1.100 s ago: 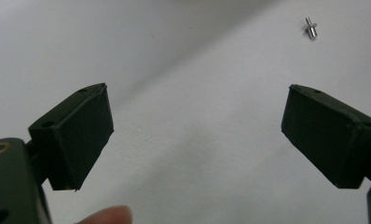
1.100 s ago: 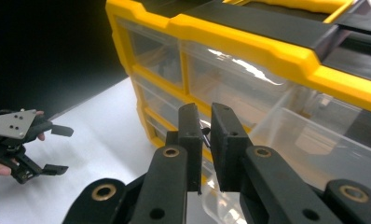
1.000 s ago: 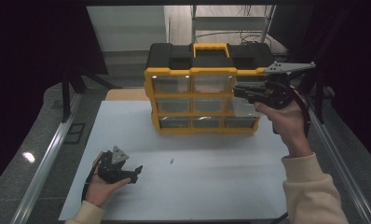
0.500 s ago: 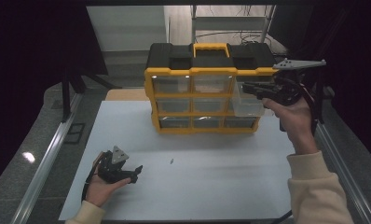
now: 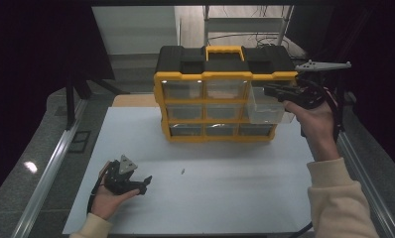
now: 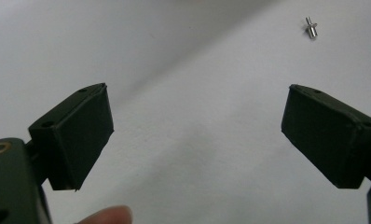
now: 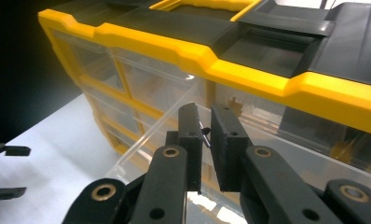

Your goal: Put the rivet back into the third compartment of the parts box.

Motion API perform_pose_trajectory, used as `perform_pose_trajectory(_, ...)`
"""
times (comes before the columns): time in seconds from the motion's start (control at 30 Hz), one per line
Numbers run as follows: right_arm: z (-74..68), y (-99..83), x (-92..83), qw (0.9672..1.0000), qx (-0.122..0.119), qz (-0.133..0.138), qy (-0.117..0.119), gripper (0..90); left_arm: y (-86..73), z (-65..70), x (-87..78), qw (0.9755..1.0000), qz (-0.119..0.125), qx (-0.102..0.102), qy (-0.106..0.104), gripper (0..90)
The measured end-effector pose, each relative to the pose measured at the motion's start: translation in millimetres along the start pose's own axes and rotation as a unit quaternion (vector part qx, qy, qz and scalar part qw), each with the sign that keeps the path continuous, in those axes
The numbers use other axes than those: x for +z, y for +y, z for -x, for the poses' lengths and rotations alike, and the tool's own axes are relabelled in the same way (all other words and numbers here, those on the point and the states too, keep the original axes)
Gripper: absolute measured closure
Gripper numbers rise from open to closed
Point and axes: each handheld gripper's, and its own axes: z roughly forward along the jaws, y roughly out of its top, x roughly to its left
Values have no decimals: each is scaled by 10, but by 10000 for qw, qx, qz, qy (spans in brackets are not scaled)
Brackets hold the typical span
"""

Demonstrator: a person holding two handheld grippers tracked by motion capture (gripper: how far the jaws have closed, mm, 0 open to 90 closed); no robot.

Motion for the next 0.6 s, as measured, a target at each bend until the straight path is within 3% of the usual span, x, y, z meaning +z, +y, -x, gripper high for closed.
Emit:
perform_pose_trajectory(0.07, 12, -3, 18, 10000, -3, -2, -60, 805, 0, 1, -2, 10000, 13, -9, 0, 97)
perform_pose_trajectory(0.17, 16, -10, 25, 9996, 56, 241, -135, 534, -2, -2, -5, 10000, 11, -10, 5, 97)
perform_pose_trajectory(0.27, -19, -23, 26, 9992, -48, 325, -212, 385, -5, -5, -5, 10000, 15, -23, 8, 97)
perform_pose_trajectory(0.4, -92, -39, 24, 9991, -171, 395, -66, 306, -2, -1, -1, 10000, 4, -7, 5, 97)
perform_pose_trajectory(0.6, -237, -26, 14, 9981, -306, 480, 219, 261, 0, -1, -5, 10000, -16, 23, 4, 97)
